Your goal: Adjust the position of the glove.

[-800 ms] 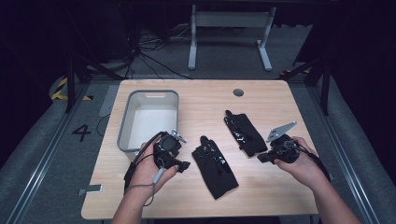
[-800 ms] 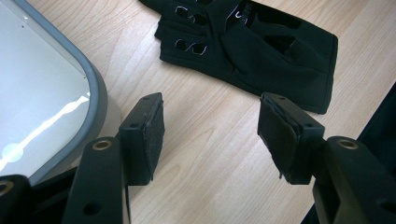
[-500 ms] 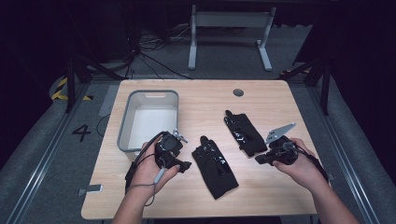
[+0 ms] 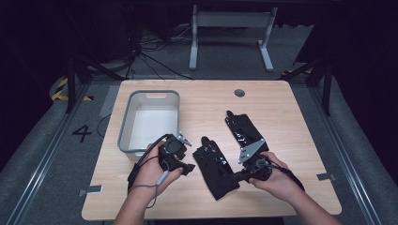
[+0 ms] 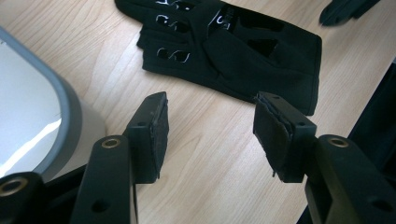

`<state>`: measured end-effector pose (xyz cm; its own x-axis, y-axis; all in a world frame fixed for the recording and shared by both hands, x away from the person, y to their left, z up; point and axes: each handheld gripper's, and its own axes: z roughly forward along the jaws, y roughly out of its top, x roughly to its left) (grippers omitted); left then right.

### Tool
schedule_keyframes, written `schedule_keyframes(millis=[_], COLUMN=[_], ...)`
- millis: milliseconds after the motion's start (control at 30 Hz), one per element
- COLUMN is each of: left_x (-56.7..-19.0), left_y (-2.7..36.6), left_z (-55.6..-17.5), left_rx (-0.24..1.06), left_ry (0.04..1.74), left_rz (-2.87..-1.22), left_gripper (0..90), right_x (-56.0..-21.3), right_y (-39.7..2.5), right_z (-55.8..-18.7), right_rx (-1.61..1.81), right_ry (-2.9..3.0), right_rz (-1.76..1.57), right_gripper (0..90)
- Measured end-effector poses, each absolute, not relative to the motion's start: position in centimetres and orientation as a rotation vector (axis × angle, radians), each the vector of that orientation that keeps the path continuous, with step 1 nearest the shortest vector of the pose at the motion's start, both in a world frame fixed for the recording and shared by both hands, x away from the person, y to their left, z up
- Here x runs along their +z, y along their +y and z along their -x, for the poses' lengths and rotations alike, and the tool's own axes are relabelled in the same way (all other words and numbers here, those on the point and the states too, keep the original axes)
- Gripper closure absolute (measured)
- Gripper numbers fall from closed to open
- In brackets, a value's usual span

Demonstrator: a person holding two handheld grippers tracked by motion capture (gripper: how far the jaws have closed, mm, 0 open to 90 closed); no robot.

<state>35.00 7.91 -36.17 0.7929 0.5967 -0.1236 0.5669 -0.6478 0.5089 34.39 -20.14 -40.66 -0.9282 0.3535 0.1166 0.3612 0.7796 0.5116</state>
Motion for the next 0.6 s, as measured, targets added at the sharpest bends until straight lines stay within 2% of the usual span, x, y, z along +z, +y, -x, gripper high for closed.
schedule_keyframes(millis=[300, 600], left_x=[-37.0, -37.2], left_y=[7.6, 7.6], left_z=[-34.7, -35.0], left_rx=[0.097, 0.113], left_ry=[0.860, 0.859], left_rz=[-2.421, -2.421], left_gripper=[39.9, 41.2], right_x=[-42.9, -43.9], right_y=[-17.7, -17.5], right_z=[-33.5, -33.5], right_rx=[-0.819, -0.775], right_ry=[-2.949, -2.957], right_rz=[0.499, 0.530], right_gripper=[90.0, 90.0])
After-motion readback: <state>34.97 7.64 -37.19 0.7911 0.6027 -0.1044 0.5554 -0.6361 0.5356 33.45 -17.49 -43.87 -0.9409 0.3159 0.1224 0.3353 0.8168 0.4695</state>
